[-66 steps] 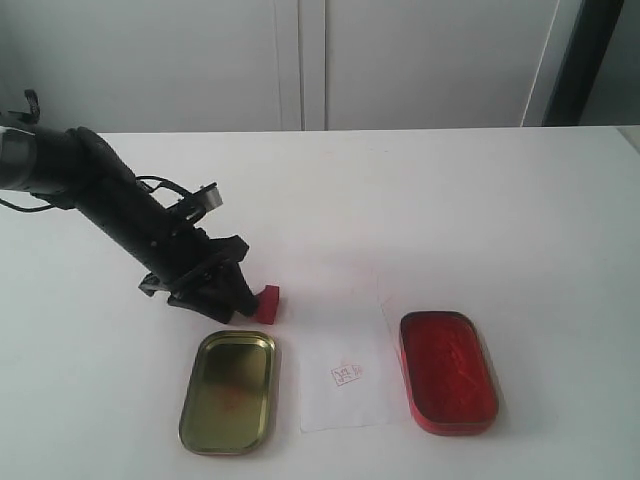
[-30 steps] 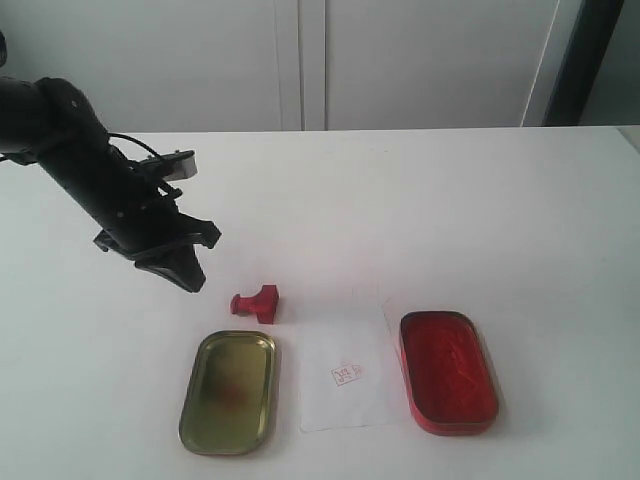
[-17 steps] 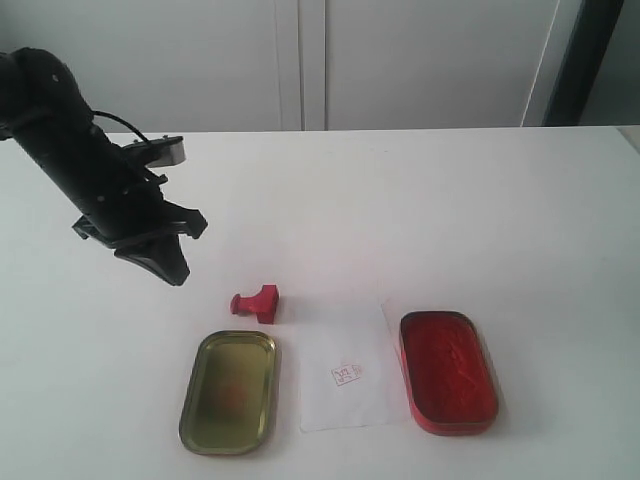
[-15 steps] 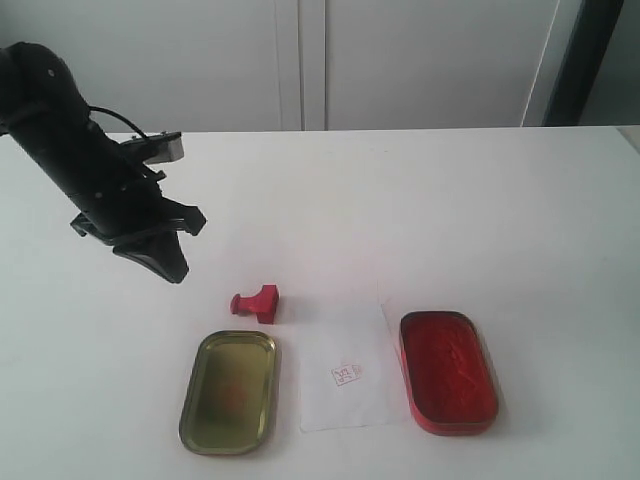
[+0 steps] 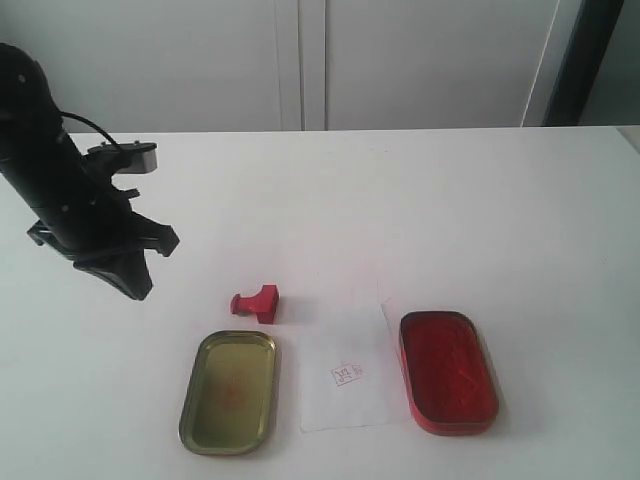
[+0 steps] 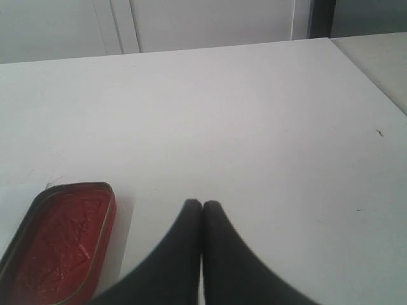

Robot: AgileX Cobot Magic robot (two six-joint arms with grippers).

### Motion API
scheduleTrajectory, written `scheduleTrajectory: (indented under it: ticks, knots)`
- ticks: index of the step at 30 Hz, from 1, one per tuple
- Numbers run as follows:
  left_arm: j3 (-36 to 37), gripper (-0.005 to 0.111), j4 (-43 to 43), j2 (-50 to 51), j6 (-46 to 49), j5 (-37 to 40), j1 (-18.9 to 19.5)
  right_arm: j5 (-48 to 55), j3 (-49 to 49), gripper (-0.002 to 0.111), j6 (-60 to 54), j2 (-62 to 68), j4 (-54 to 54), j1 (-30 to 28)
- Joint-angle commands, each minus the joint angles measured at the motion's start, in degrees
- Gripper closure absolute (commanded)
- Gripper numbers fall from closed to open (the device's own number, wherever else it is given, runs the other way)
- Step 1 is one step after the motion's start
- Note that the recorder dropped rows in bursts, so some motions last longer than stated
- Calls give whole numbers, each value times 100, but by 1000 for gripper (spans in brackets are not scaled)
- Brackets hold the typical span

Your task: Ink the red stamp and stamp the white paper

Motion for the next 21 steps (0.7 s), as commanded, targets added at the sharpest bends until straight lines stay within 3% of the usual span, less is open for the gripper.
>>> scheduleTrajectory:
  ticks: [1, 15, 21]
  knots:
    - [267, 107, 309, -278, -307, -39, 5, -91, 31, 108, 21, -33, -43, -15]
    - [1028, 107, 400, -1006, -500, -615, 5, -91, 31, 108, 21, -33, -43, -15]
    - [1268, 107, 987, -1162, -961, -645, 5, -91, 31, 108, 21, -33, -43, -15]
